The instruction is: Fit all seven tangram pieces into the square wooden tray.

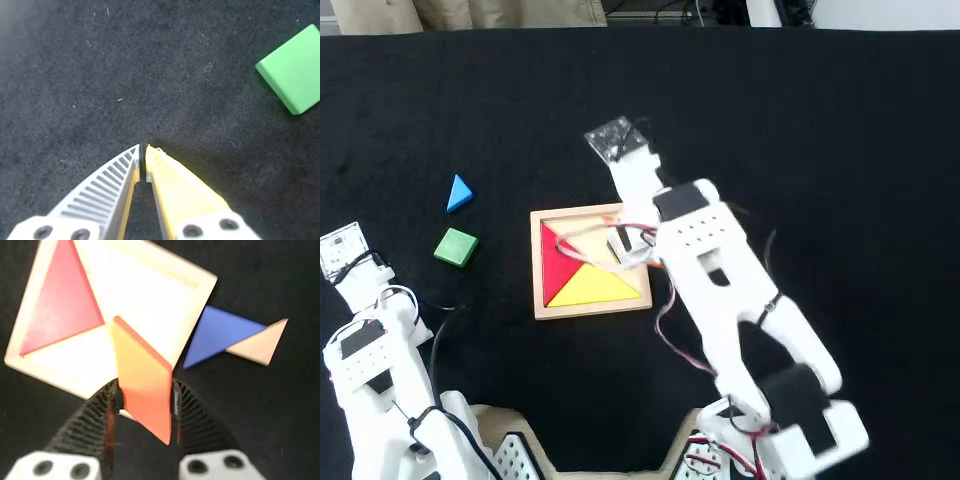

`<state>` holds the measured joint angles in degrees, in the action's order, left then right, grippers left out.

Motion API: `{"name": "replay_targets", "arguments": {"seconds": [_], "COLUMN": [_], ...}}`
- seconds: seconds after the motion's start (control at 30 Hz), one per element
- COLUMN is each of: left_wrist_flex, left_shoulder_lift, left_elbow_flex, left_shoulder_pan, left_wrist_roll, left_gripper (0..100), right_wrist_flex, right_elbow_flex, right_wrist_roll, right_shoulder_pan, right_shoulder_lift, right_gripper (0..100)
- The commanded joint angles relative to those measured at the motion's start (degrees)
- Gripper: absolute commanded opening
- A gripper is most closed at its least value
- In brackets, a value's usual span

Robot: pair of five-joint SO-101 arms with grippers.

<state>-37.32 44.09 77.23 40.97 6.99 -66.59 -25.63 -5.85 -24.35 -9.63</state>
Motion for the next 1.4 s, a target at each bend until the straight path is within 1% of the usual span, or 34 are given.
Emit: {"name": "replay_targets", "arguments": {"seconds": [0.0, 0.17, 0.3, 0.37, 0.5, 0.57, 0.73, 0.8, 1.0, 1.2, 1.37], "left_wrist_flex": [1.0, 1.0, 1.0, 1.0, 1.0, 1.0, 1.0, 1.0, 1.0, 1.0, 1.0], "left_shoulder_lift": [1.1, 1.1, 1.1, 1.1, 1.1, 1.1, 1.1, 1.1, 1.1, 1.1, 1.1], "left_elbow_flex": [-0.3, -0.3, -0.4, -0.4, -0.5, -0.5, -0.5, -0.5, -0.6, -0.6, -0.6], "left_shoulder_pan": [-0.7, -0.7, -0.7, -0.7, -0.7, -0.7, -0.7, -0.7, -0.7, -0.7, -0.7], "left_wrist_roll": [0.7, 0.7, 0.7, 0.7, 0.7, 0.7, 0.7, 0.7, 0.7, 0.7, 0.7], "left_gripper": [3, 3, 3, 3, 3, 3, 3, 3, 3, 3, 3], "right_wrist_flex": [0.2, 0.1, 0.4, 0.4, 0.5, 0.5, 0.6, -0.1, -1.2, -1.3, -1.3], "right_elbow_flex": [9.7, 15.7, 15.5, 14.7, 13.3, 12.8, 12.6, 12.4, 12.0, 10.8, 10.7], "right_wrist_roll": [4.6, 8.4, 11.2, 12.0, 12.0, 11.3, 11.3, 11.4, 11.3, 11.0, 8.4], "right_shoulder_pan": [0.1, -0.8, -1.1, -1.1, -1.8, -2.5, -6.7, -7.2, -4.9, -4.7, -4.5], "right_shoulder_lift": [8.8, 21.8, 23.3, 22.9, 23.0, 23.0, 22.7, 22.6, 22.9, 22.5, 22.5], "right_gripper": [1.2, 1.2, 1.3, 3.7, 13.2, 15.6, 15.2, 15.5, 15.6, 15.6, 15.5]}}
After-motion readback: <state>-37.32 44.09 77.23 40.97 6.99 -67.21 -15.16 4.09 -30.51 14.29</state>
